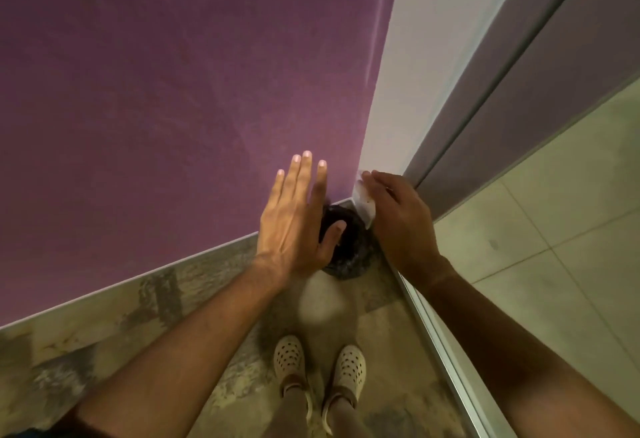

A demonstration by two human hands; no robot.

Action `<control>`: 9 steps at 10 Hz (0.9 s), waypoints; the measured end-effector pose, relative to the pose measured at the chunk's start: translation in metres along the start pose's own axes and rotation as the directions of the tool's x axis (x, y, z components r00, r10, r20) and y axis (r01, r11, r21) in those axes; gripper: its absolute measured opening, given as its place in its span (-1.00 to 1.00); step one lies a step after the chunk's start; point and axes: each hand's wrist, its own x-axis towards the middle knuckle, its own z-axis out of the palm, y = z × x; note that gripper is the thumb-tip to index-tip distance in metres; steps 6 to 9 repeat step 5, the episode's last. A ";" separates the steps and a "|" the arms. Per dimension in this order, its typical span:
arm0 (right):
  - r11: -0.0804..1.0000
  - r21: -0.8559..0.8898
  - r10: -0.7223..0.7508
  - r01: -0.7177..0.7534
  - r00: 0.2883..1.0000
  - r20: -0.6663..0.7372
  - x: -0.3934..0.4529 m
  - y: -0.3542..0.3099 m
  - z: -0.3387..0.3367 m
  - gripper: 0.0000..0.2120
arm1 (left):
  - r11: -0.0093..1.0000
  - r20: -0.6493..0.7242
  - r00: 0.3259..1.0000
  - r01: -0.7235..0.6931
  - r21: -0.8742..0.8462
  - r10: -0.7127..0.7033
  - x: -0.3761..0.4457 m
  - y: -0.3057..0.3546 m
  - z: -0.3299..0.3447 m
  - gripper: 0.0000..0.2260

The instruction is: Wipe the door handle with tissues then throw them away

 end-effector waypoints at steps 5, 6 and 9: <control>0.995 -0.096 0.020 -0.001 0.980 0.200 0.000 0.071 0.147 -0.66 | 0.995 0.109 0.992 0.074 -0.073 -0.066 -0.002 -0.067 0.116 -0.27; 0.995 -0.096 0.020 -0.001 0.980 0.200 0.000 0.071 0.147 -0.66 | 0.995 0.109 0.992 0.074 -0.073 -0.066 -0.002 -0.067 0.116 -0.27; 0.995 -0.096 0.020 -0.001 0.980 0.200 0.000 0.071 0.147 -0.66 | 0.995 0.109 0.992 0.074 -0.073 -0.066 -0.002 -0.067 0.116 -0.27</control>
